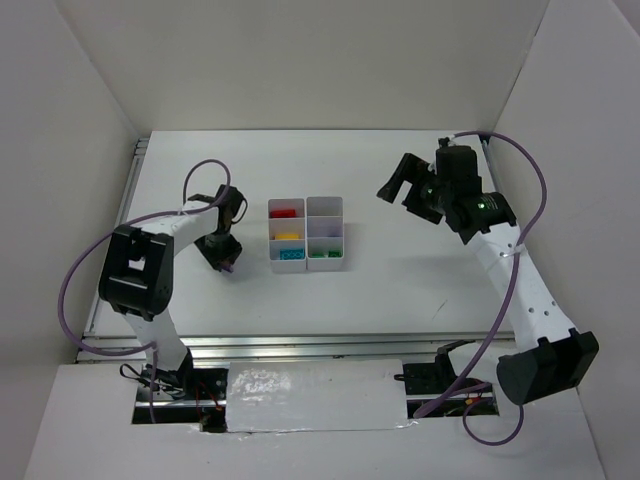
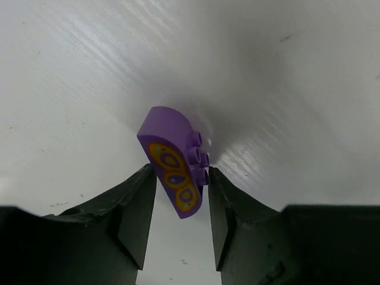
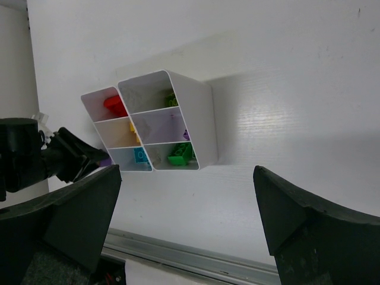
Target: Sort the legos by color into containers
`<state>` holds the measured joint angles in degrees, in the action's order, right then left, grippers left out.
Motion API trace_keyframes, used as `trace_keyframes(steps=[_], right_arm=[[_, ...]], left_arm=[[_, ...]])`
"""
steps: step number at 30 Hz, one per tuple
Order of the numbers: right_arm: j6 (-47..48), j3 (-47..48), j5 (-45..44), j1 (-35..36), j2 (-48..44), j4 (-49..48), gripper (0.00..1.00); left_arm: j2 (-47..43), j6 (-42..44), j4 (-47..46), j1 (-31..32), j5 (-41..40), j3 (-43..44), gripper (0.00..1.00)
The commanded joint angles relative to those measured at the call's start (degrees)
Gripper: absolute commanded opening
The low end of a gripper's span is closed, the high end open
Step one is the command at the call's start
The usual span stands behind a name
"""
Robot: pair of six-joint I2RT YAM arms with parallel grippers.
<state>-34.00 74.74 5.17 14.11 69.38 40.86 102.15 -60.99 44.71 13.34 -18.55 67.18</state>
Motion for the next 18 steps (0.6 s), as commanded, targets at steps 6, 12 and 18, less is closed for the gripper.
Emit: trace_keyframes(steps=[6,12,18], right_arm=[[1.04,4.27,1.07,0.57,1.45,-1.49,1.00],[1.30,4.98,0.11,0.48,1.89,-0.78,1.00],[1.39,5.41,-1.56,0.39,1.98,-0.52,1.00]], left_arm=[[1.12,0.52,-2.69,-2.27,0.53,-2.05,0.19],[-3.00,9.03,-4.01,-1.57,0.53,3.48,0.00],[-15.57,30.90,-21.92,4.67,10.33,5.94,0.00]])
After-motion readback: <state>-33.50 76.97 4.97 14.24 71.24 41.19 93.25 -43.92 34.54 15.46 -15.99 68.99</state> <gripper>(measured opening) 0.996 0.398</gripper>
